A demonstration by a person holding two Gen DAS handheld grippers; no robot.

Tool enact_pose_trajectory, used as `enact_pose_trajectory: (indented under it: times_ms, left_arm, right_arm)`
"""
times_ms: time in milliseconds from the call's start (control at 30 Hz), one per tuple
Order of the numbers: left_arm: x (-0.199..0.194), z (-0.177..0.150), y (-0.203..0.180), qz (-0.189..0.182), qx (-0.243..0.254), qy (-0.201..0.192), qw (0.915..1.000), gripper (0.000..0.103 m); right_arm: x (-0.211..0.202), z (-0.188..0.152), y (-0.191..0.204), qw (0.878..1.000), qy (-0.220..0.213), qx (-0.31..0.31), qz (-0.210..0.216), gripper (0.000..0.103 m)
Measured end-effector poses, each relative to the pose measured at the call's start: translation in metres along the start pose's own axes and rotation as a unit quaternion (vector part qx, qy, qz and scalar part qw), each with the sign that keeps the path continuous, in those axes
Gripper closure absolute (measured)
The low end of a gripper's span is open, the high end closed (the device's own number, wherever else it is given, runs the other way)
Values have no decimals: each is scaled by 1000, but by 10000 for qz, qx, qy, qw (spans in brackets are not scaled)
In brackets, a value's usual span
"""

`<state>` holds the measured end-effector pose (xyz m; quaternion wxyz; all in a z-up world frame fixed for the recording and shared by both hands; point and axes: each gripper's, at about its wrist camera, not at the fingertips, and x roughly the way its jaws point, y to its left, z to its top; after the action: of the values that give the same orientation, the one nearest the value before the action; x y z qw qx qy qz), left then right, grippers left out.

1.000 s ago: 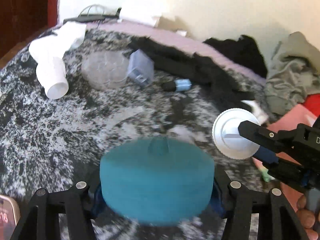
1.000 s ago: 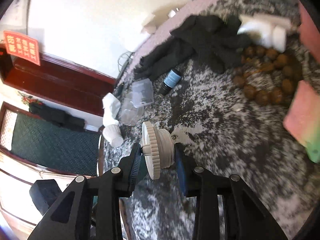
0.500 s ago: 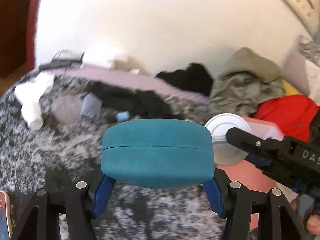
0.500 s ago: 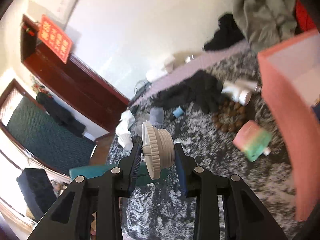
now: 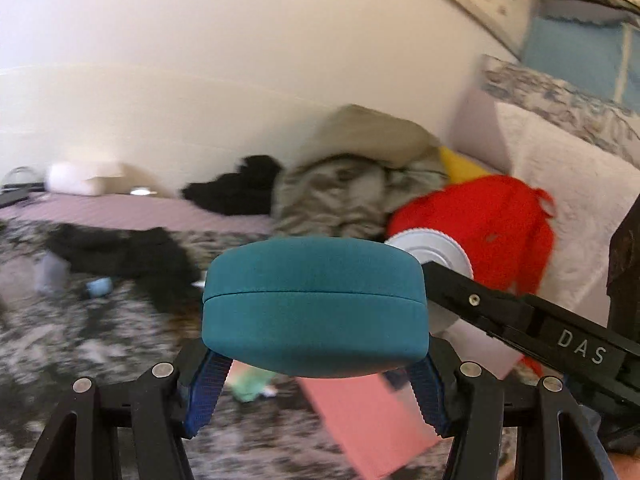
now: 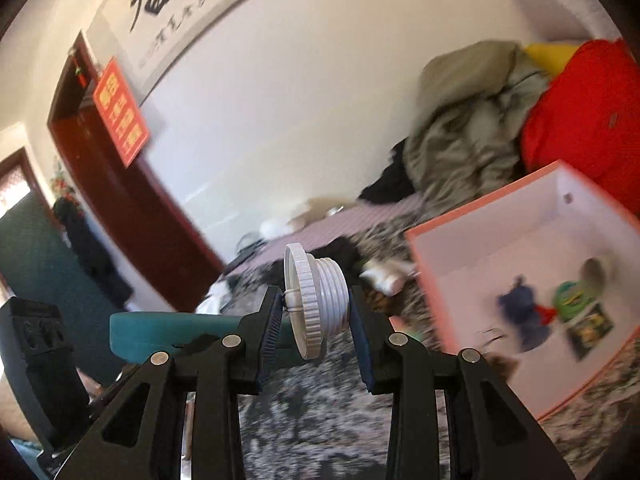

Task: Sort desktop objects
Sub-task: 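Carry the teal case and white lid into the pink box and release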

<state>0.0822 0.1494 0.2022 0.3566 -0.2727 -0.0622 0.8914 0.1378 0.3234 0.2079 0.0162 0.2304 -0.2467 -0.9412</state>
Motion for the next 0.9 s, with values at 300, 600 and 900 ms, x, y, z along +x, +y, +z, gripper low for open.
enact_pose_trajectory:
  times_ms: [300,600,900]
  left_arm:
    - [80,-15,-68,-751,334,544,9951,35]
    - [146,-34,-84,-608,888,871,9904,11]
    - [125,-21,-8,216,275,830,9959,10]
  right_arm:
    - [-33,17,-72,9918,-514,115,-1168,67]
    - [-4,24,-162,9801,-579,670,-1779,19]
    - [26,21,-126,9868,-483,501,-1461,19]
